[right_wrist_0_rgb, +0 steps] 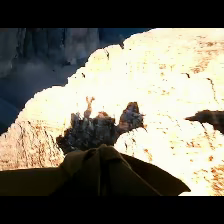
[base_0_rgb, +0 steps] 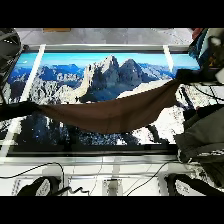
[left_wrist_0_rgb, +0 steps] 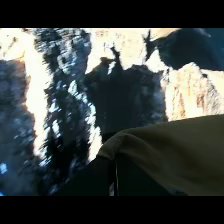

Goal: Fold the clothes and pants, and hang the long-sleeved shirts on hangers.

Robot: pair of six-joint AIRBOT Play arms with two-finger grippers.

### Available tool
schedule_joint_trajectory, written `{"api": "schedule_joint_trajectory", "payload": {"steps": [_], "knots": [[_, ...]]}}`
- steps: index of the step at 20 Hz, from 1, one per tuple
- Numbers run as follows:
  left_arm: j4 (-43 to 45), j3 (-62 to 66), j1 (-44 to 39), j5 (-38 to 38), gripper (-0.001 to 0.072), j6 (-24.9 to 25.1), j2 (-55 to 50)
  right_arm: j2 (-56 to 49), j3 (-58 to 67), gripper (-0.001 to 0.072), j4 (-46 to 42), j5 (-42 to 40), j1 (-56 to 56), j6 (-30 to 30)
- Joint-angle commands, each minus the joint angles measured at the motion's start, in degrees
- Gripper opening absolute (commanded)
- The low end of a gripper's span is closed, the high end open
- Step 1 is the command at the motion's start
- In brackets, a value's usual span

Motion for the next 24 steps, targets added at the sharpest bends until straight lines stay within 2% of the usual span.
{"api": "schedule_joint_trajectory", "payload": {"steps": [1, 3, 5, 8, 10, 12, 15, 18, 21, 24], "knots": [[-10.7, -0.6, -1.5, 10.6, 0.0013, 1.4, -2.9, -7.4, -1.0, 0.0011, 11.7, -12.2, 0.1, -0.1], [-12.1, 2.0, -1.5, 15.1, 0.0013, 2.8, -0.8, -6.4, -1.0, 0.0011, 9.9, -11.5, 0.0, -1.7], [-11.9, 5.1, -1.4, 18.7, 0.0013, 6.8, 3.1, -2.5, -1.0, 0.0011, 5.0, -6.6, -0.4, -5.5], [-11.8, 7.7, -1.4, 21.5, 0.0015, 15.8, 10.9, 7.9, -1.0, 0.001, 1.2, 2.4, -0.3, -11.4], [-11.8, 7.7, -1.4, 23.9, 0.0014, 19.0, 17.5, 17.6, -1.0, 0.0011, 1.2, 7.2, -0.3, -12.2], [-11.5, 7.7, -1.4, 26.4, 0.0014, 19.5, 23.6, 27.4, -1.0, 0.0011, 1.2, 10.0, -0.3, -12.2], [-8.0, 7.6, -1.4, 28.4, 0.0013, 19.5, 30.6, 41.4, -1.0, 0.001, 1.2, 8.6, -0.3, -12.1], [-7.1, 7.5, -1.4, 28.3, 0.0013, 19.5, 32.7, 49.6, -1.0, 0.0011, 1.2, 5.6, -0.3, -7.7], [-7.1, 5.6, -1.4, 27.7, 0.0013, 19.0, 30.6, 49.0, -1.2, 0.001, 1.1, 5.1, -0.3, -6.9], [-7.1, 2.2, -1.5, 20.3, 0.0013, 16.0, 24.2, 41.6, -4.4, 0.0011, 1.1, 5.3, -0.3, -6.8]]}}
